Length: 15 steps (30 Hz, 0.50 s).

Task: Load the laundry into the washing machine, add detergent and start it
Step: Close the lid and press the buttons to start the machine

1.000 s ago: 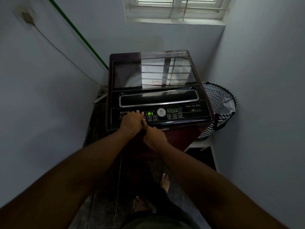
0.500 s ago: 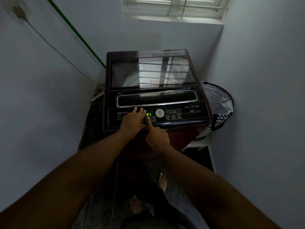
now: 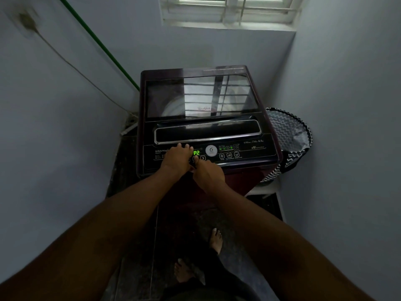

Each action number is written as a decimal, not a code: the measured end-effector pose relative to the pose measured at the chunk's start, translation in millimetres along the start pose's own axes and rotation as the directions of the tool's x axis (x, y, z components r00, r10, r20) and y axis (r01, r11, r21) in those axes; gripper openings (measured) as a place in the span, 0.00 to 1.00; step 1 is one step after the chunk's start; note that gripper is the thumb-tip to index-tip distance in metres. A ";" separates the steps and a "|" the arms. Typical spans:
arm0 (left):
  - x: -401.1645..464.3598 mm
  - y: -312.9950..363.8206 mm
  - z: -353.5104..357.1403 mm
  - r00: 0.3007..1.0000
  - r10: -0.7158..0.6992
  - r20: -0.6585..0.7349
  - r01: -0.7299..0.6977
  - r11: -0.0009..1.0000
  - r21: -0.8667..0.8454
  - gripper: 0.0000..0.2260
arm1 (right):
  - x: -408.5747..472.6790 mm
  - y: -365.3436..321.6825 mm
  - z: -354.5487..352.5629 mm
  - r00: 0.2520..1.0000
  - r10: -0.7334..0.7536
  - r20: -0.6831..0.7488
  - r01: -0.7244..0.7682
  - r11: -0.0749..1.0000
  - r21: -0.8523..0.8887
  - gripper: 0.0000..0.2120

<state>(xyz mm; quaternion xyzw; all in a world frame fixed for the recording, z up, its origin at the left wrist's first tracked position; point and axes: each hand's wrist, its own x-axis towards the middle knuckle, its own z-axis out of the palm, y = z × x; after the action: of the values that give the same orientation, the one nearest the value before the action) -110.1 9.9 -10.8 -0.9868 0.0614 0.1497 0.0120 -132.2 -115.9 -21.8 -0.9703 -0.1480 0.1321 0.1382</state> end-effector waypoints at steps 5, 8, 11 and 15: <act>5.3 -1.7 -1.6 1.000 0.005 0.029 -0.005 1.000 -0.004 0.40 | -14.3 5.8 3.0 0.999 0.029 0.019 -0.028 0.999 -0.033 0.30; 5.3 -3.0 -1.1 0.999 0.016 0.032 -0.016 1.000 -0.008 0.40 | -7.1 6.9 -10.2 1.000 -0.008 0.002 0.008 1.000 -0.023 0.20; 6.0 -3.2 0.0 1.000 0.025 0.013 -0.025 1.000 -0.002 0.40 | 1.8 2.4 -24.8 0.999 0.043 0.009 -0.044 0.997 0.064 0.15; 6.2 -3.4 0.2 1.000 0.030 0.006 -0.030 1.000 0.007 0.40 | 0.8 3.3 -15.7 0.999 0.046 0.007 -0.046 0.996 0.072 0.16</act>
<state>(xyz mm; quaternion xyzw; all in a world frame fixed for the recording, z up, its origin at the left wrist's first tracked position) -103.8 12.6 -12.8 -0.9853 0.0764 0.1524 0.0133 -126.0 -122.2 -8.4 -0.9675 -0.1213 0.1430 0.1697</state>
